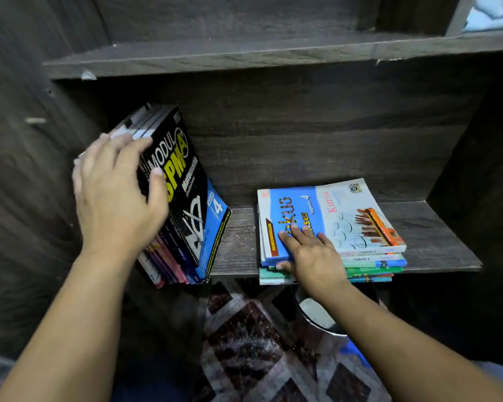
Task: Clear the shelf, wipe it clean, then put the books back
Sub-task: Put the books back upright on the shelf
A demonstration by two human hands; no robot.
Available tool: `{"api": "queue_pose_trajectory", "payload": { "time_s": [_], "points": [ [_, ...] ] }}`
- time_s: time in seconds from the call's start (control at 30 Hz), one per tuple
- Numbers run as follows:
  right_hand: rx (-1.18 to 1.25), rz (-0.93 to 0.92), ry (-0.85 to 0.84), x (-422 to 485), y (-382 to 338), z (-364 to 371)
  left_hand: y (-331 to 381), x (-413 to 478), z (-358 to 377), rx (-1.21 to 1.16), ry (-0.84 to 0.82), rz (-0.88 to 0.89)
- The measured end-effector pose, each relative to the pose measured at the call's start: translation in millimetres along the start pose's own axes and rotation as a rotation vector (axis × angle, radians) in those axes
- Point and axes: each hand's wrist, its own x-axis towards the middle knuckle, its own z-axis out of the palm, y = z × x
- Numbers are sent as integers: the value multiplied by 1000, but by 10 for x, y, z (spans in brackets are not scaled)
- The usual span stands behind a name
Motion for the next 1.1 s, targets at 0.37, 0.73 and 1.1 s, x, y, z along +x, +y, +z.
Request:
{"api": "queue_pose_trajectory", "payload": {
  "time_s": [0.37,0.73,1.1],
  "points": [
    [-114,-85,492,163,148,-14,-121,5,-86,-75,137,-94],
    [374,53,860,330,-177,-598,-263,9,-40,-186,140,-64],
    [1136,47,966,732,-1558,-803,-227,25,62,-254,297,-92]
  ]
}}
